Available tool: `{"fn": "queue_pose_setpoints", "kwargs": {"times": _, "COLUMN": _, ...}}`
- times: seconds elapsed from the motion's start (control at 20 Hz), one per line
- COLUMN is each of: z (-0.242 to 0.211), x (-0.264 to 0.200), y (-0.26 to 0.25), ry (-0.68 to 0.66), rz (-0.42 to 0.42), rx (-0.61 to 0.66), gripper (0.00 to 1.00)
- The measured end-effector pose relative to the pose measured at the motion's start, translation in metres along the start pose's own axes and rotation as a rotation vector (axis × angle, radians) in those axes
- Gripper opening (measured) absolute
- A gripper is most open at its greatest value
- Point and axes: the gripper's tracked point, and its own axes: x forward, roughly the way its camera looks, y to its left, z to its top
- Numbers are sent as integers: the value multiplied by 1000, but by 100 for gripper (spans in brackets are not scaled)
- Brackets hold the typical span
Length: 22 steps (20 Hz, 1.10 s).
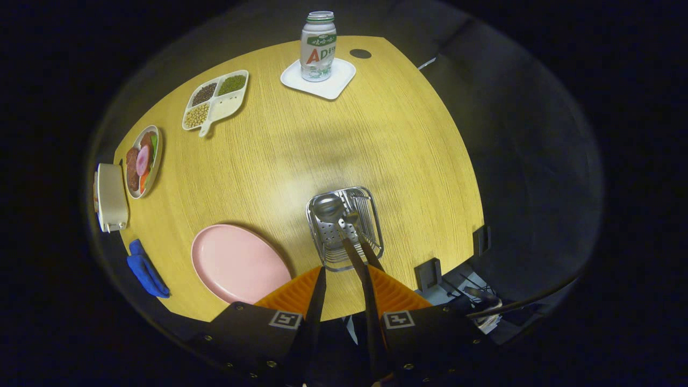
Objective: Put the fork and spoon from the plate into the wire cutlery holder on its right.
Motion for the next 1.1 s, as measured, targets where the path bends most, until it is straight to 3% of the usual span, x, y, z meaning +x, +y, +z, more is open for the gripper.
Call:
{"fn": "queue_pose_setpoints", "kwargs": {"times": 0.2, "z": 17, "x": -10, "y": 8, "ry": -118, "rz": 52, "rx": 29, "gripper": 41}}
{"fn": "queue_pose_setpoints", "kwargs": {"times": 0.5, "z": 64, "x": -52, "y": -3, "ry": -515, "rz": 10, "rx": 50, "gripper": 41}}
{"fn": "queue_pose_setpoints", "kwargs": {"times": 0.65, "z": 89, "x": -110, "y": 8, "ry": -772, "rz": 67, "rx": 54, "gripper": 41}}
{"fn": "queue_pose_setpoints", "kwargs": {"times": 0.8, "z": 101, "x": -183, "y": 8, "ry": -1024, "rz": 67, "rx": 49, "gripper": 41}}
{"fn": "queue_pose_setpoints", "kwargs": {"times": 1.0, "z": 97, "x": -264, "y": 22, "ry": -1256, "rz": 125, "rx": 54, "gripper": 40}}
{"fn": "queue_pose_setpoints", "kwargs": {"times": 1.1, "z": 85, "x": -294, "y": 20, "ry": -1343, "rz": 100, "rx": 34, "gripper": 40}}
